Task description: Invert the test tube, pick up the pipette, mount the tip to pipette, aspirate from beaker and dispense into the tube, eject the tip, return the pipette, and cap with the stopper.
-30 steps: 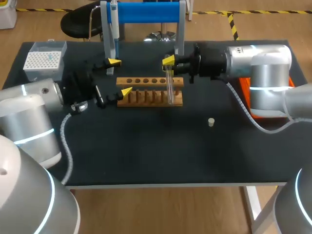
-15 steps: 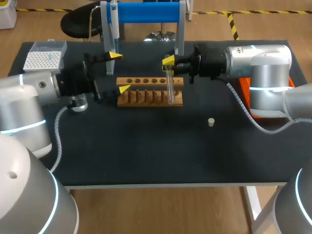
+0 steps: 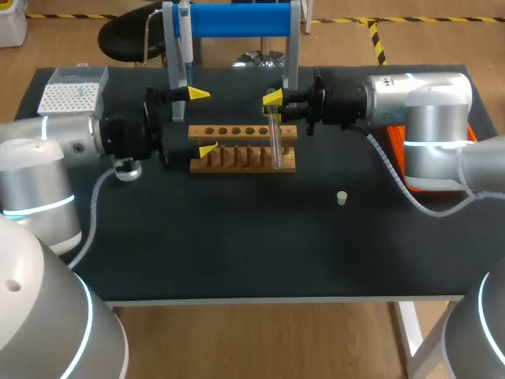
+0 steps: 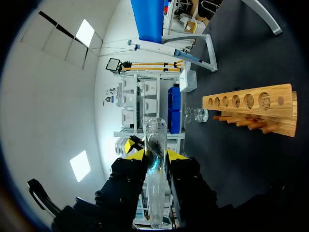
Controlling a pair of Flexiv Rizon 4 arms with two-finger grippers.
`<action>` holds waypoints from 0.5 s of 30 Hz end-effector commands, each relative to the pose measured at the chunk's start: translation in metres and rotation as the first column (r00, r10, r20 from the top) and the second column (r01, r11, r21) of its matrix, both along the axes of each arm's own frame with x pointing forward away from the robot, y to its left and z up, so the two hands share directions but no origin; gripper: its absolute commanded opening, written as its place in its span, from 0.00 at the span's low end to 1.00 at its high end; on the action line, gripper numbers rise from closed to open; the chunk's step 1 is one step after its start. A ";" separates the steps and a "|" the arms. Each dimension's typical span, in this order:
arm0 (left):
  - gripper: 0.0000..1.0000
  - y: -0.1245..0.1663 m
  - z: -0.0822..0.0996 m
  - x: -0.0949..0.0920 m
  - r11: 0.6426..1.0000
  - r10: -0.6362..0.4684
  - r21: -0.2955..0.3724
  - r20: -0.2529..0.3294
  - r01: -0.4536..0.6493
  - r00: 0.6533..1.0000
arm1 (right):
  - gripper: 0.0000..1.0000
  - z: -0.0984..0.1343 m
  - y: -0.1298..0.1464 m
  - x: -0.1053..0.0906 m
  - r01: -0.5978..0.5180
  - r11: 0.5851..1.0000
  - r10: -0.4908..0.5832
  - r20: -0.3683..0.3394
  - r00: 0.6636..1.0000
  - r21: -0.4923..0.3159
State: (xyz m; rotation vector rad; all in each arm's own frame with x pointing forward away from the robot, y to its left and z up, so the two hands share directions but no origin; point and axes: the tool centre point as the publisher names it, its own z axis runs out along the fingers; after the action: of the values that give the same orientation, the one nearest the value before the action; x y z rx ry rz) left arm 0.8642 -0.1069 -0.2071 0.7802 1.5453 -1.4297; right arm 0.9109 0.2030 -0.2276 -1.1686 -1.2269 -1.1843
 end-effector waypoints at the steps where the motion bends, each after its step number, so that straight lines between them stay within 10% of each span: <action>1: 1.00 0.002 -0.002 0.005 0.991 -0.111 0.118 0.416 0.067 0.902 | 0.00 0.001 0.000 0.000 0.000 1.000 0.000 0.000 1.000 -0.004; 15: 1.00 -0.022 -0.011 0.002 0.994 -0.057 0.107 0.528 0.000 0.847 | 0.00 0.001 0.000 0.000 0.000 1.000 0.000 0.000 1.000 -0.004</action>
State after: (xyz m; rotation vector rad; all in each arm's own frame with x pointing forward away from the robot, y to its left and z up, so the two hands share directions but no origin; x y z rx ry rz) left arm 0.8679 -0.1199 -0.2172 1.1527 1.2107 -1.0886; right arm 0.9109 0.2030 -0.2276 -1.1688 -1.2268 -1.1844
